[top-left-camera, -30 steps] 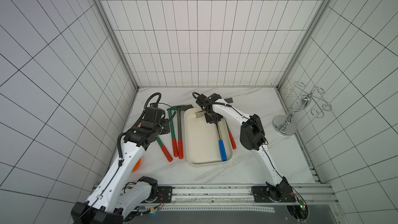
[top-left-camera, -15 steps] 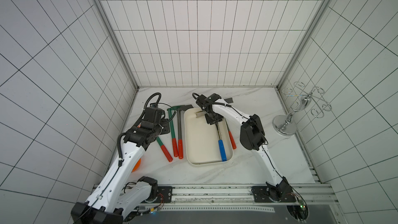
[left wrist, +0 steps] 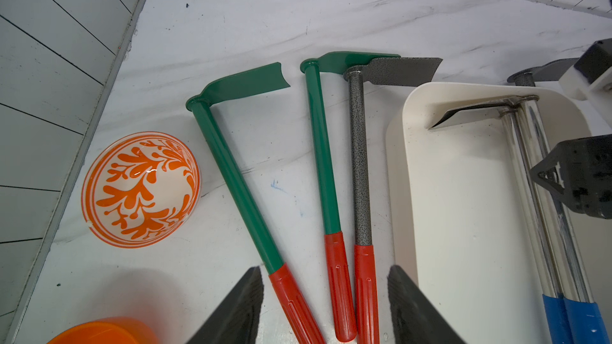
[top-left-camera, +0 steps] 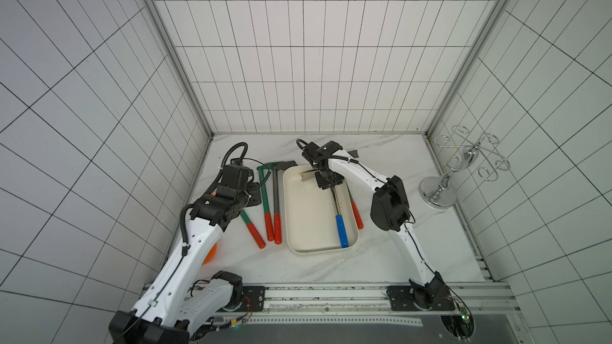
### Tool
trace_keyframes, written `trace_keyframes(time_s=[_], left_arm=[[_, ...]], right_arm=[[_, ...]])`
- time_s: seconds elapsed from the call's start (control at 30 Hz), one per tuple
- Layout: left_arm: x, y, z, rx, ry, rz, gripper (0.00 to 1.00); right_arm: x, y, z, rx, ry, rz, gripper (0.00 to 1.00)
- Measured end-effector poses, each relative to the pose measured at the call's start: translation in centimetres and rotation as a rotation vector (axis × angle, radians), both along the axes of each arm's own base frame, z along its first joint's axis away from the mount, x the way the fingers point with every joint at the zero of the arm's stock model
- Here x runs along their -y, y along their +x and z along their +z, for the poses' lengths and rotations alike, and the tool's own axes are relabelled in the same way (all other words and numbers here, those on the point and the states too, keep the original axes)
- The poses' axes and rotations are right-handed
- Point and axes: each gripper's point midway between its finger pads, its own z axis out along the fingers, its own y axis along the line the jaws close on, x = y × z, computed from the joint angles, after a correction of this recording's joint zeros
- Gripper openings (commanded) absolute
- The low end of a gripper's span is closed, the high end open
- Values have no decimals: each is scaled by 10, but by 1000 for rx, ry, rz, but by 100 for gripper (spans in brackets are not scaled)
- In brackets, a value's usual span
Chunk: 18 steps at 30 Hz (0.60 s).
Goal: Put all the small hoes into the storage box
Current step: Place the hoe in the storage box.
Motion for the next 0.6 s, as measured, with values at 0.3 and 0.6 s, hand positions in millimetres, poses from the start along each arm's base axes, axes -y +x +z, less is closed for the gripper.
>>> trace_keyframes(time_s=[0.3, 0.6], left_arm=[[-2, -2, -2, -11, 7, 7, 62], [-5, 1, 5, -8, 22, 22, 62]], right_arm=[[6, 12, 64, 106, 127, -36, 43], [38, 22, 148, 270, 287, -83, 43]])
